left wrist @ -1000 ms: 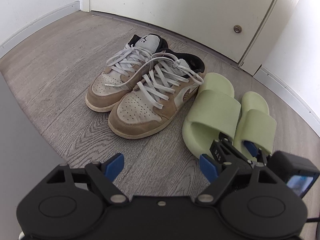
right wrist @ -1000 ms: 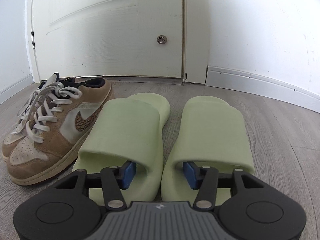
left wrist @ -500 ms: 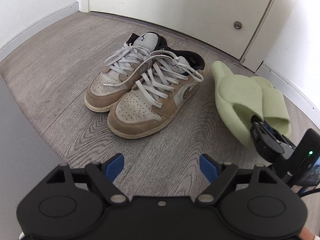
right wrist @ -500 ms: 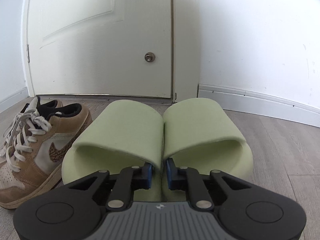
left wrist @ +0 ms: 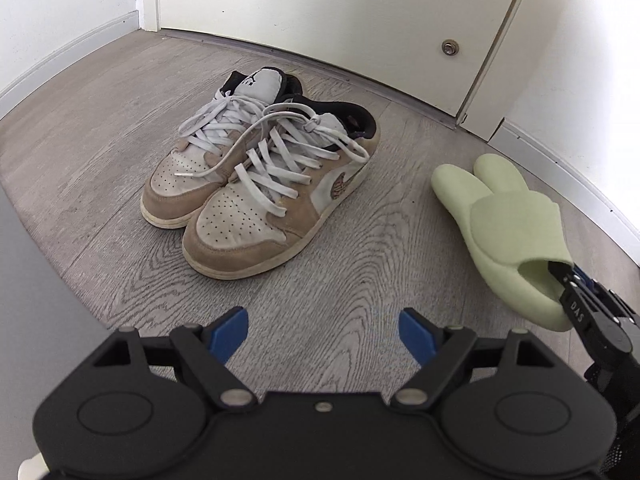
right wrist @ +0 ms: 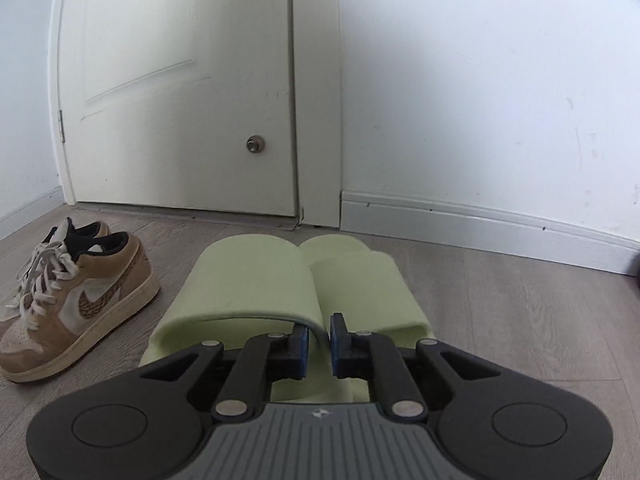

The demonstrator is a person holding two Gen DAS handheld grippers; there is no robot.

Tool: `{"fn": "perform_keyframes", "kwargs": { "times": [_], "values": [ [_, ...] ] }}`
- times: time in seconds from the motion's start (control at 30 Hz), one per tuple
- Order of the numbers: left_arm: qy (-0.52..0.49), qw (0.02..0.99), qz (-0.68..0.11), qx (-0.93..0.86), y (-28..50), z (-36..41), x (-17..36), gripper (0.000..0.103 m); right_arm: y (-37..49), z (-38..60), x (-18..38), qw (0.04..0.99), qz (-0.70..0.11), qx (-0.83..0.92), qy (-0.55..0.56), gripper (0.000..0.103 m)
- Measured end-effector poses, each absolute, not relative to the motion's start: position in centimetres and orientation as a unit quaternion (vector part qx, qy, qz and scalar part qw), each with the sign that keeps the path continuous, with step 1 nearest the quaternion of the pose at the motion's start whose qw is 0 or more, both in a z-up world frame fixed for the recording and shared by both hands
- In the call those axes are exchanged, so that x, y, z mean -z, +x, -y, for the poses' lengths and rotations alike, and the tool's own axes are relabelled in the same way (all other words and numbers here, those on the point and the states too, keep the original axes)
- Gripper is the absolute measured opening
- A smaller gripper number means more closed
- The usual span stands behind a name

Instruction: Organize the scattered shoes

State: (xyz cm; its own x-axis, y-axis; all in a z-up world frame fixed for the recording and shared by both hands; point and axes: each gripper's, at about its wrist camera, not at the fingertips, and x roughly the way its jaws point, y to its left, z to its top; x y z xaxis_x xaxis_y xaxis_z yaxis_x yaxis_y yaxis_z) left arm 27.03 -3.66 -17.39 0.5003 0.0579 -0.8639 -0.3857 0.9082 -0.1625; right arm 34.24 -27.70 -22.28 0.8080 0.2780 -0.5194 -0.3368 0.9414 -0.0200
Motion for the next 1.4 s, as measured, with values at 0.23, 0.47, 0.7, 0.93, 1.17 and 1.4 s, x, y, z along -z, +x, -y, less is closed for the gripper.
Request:
{"fn": "perform_keyframes", "kwargs": {
  "times": [0.23,0.47,0.7,0.93,1.17,1.4],
  "values": [
    [-0.176,0.847,-0.483,-0.133,27.3,3.8,17.5,0.083,36.8,24.9,24.1,0.93,-0.31,-0.186,-0.063,0.019],
    [-0.179,0.845,-0.485,-0.136,27.7,3.8,17.7,0.083,39.5,23.3,25.1,0.901,-0.379,-0.205,-0.051,0.033],
    [-0.179,0.845,-0.486,-0.134,28.0,3.9,17.8,0.083,40.2,25.1,25.4,0.874,-0.438,-0.212,0.008,0.081],
    [-0.172,0.844,-0.489,-0.135,28.2,4.3,17.9,0.083,37.4,27.2,24.8,0.904,-0.361,-0.225,-0.039,0.085],
    [-0.171,0.843,-0.491,-0.135,28.3,4.3,18.0,0.083,40.0,30.4,24.9,0.911,-0.348,-0.22,0.034,0.087],
    [-0.153,0.844,-0.496,-0.138,28.5,4.9,18.2,0.083,41.9,29.8,26.1,0.897,-0.333,-0.29,0.008,0.091]
  ]
}}
